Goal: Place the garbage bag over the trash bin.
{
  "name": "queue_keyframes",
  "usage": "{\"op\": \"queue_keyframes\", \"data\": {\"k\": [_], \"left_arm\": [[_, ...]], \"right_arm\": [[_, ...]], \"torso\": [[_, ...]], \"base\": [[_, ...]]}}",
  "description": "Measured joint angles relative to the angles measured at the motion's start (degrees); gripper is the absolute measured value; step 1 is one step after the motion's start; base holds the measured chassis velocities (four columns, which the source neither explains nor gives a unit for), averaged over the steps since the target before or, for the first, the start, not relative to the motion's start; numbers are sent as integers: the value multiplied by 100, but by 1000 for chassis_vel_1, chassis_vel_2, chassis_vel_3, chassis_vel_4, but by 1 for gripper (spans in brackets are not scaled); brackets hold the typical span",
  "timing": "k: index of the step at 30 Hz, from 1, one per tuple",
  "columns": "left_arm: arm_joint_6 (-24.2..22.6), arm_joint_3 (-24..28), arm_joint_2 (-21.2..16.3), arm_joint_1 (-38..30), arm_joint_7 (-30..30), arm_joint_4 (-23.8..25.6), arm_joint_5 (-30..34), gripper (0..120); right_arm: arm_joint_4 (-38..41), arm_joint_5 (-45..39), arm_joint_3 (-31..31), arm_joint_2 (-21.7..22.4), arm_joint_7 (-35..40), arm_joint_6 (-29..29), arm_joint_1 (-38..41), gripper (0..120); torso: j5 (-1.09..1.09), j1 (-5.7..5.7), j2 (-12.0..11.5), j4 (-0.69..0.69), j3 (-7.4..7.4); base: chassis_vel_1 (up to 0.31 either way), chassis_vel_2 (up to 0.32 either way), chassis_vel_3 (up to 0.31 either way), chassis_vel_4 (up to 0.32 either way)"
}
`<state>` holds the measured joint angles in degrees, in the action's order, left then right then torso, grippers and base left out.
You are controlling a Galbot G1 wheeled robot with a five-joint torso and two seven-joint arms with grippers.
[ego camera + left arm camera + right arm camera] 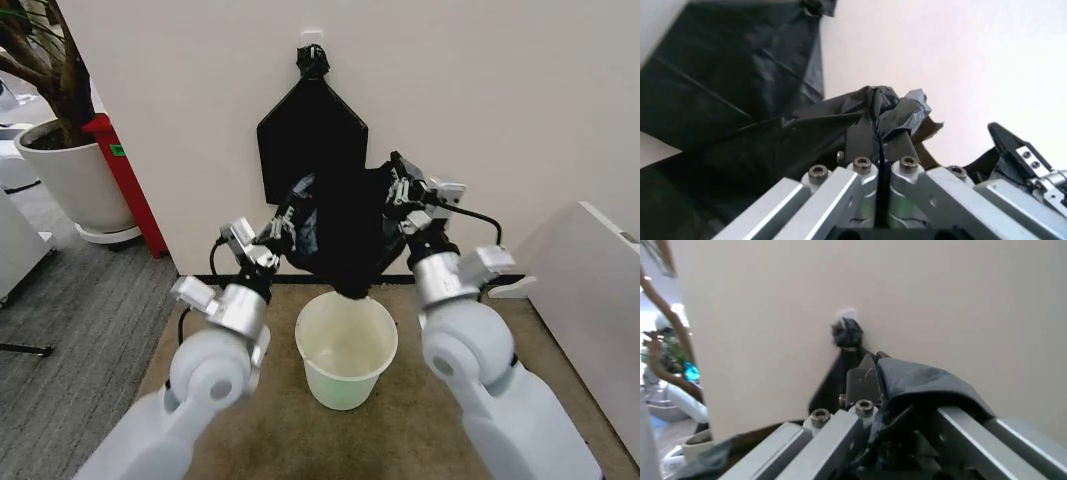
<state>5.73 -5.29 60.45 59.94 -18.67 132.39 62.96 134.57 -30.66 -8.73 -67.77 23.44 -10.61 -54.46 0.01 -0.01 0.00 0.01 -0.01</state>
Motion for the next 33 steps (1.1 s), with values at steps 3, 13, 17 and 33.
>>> {"op": "queue_keyframes", "data": {"k": [3,13,17,33], "left_arm": [[5,-5,34,87,51,119,135,0],[67,52,334,452,269,91,256,0],[86,126,471,523,298,-71,230,0],[145,331,934,814,314,-541,-149,0]], "right_arm": [[181,-46,-98,63,-65,-34,-80,0],[403,-45,-294,93,-242,-61,-393,0],[381,15,-337,55,-280,-8,-540,0],[354,156,-403,-102,-439,179,-1098,0]], "torso": [[0,0,0,-1,0],[1,0,0,0,1],[1,0,0,0,1],[0,0,0,-1,1]], "base": [[0,0,0,0],[0,0,0,0],[0,0,0,0],[0,0,0,0]]}}
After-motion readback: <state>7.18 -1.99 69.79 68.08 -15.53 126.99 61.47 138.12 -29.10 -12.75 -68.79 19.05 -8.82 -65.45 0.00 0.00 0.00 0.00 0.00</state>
